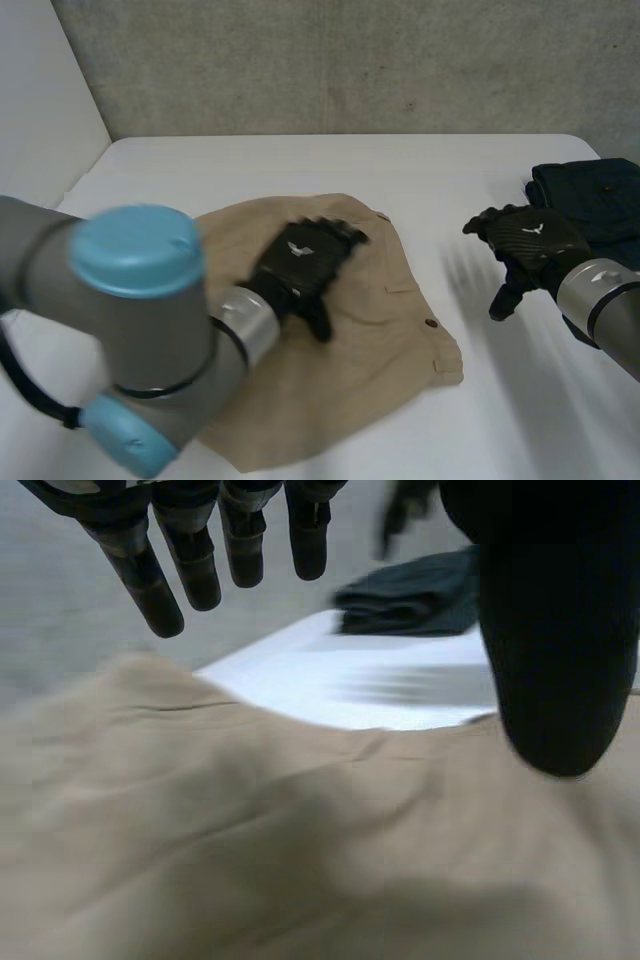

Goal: Fold the laundry.

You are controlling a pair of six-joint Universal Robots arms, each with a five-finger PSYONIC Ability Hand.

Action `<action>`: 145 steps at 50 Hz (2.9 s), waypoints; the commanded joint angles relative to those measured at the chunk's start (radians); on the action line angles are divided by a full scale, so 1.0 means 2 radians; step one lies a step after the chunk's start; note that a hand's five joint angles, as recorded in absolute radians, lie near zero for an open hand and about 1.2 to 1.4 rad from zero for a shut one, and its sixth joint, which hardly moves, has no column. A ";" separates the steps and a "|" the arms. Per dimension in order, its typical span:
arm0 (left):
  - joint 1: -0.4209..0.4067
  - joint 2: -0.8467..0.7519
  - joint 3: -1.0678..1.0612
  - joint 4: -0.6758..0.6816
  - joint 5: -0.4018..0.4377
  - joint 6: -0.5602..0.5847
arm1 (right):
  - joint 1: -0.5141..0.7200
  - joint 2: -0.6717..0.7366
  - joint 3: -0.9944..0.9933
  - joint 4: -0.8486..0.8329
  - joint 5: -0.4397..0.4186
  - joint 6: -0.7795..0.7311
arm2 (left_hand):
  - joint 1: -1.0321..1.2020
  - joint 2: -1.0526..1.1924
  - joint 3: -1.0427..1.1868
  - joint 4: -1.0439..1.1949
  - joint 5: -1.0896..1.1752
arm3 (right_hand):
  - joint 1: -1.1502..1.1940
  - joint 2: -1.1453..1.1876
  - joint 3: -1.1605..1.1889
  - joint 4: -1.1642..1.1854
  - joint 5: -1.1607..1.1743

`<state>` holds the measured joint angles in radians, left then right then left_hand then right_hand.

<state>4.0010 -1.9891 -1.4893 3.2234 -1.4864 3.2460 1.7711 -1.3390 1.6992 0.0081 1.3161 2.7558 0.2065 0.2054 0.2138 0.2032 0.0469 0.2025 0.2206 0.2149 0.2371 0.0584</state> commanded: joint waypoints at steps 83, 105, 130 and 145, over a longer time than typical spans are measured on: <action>0.116 -0.038 0.231 0.292 -0.076 0.140 | 0.145 0.209 -0.537 -0.135 0.120 -0.155 | 0.595 0.595 0.591 0.597 0.587 | 0.597 0.588 0.591 0.580 0.582; 0.099 0.019 0.027 0.073 -0.073 0.138 | 0.149 0.182 -0.442 0.281 0.078 -0.204 | 0.595 0.595 0.591 0.597 0.587 | 0.597 0.588 0.591 0.580 0.582; 0.087 -0.006 -0.003 0.015 -0.077 0.143 | 0.148 0.275 -0.405 0.162 0.074 -0.001 | 0.086 0.086 0.082 0.087 0.078 | 0.597 0.588 0.591 0.580 0.582; 0.067 0.108 -0.164 0.022 -0.077 0.135 | 0.147 0.304 -0.411 0.138 0.097 0.008 | 0.316 0.316 0.312 0.318 0.308 | 0.597 0.588 0.591 0.580 0.582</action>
<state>4.1525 -1.8287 -1.7094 3.2638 -1.6401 3.5246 2.0652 -0.7487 0.8822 0.2892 1.4973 2.7746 0.5606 0.5419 0.5419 0.5445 0.3708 0.9857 1.1770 1.1965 1.1909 0.9901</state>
